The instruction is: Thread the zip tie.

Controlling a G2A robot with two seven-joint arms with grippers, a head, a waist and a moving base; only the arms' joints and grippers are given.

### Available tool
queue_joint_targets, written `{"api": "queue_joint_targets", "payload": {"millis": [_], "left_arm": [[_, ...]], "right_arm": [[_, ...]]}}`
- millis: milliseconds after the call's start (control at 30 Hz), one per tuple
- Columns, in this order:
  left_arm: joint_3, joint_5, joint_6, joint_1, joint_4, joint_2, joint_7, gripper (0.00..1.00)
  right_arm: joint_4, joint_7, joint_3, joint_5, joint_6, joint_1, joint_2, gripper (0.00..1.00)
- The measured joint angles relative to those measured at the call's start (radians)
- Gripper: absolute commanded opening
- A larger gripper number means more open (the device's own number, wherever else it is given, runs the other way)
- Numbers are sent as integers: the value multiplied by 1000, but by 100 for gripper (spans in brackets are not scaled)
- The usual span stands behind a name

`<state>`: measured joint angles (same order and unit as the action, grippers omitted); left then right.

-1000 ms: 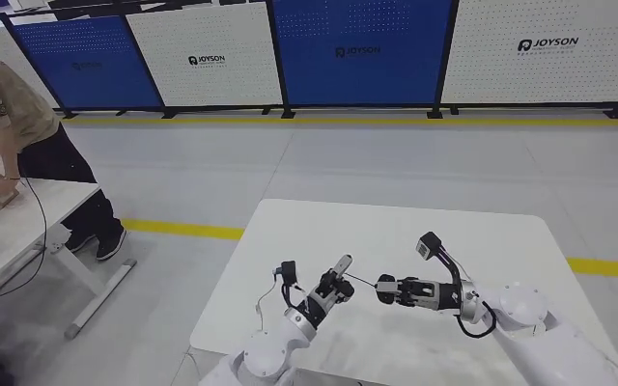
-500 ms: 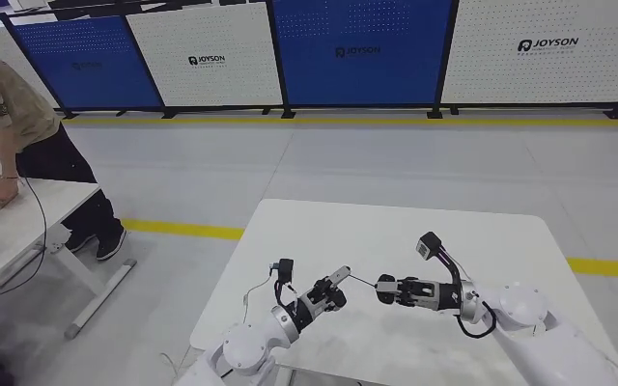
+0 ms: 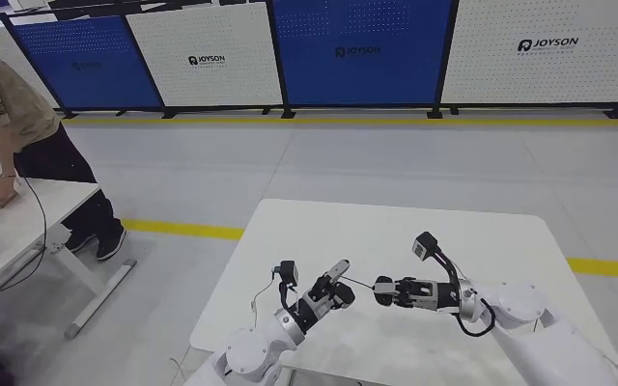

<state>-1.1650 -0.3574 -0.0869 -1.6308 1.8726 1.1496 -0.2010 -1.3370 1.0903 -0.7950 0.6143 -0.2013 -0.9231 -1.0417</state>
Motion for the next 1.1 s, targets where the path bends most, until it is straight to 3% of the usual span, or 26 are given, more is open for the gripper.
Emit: {"api": "queue_joint_targets", "payload": {"millis": [233, 400, 600, 867, 1000, 1033, 1100], "left_arm": [[4, 0, -3, 3, -1, 1, -2, 100], [6, -9, -36, 3, -2, 3, -3, 100], [1, -30, -52, -2, 5, 6, 38, 100], [3, -23, -52, 0, 2, 6, 33, 100], [7, 10, -73, 4, -15, 5, 2, 100], [7, 17, -82, 3, -20, 4, -6, 90], [6, 26, -92, 1, -25, 4, -12, 60]], "right_arm": [[0, 0, 0, 0, 0, 0, 0, 0], [-25, -44, 2, -26, 14, -14, -4, 0], [-34, -51, -1, -28, 28, -14, -10, 0], [-34, -51, -1, -28, 28, -14, -10, 0], [-34, -51, -1, -28, 28, -14, -10, 0], [-34, -51, -1, -28, 28, -14, -10, 0], [-34, -51, -1, -28, 28, -14, -10, 0]]}}
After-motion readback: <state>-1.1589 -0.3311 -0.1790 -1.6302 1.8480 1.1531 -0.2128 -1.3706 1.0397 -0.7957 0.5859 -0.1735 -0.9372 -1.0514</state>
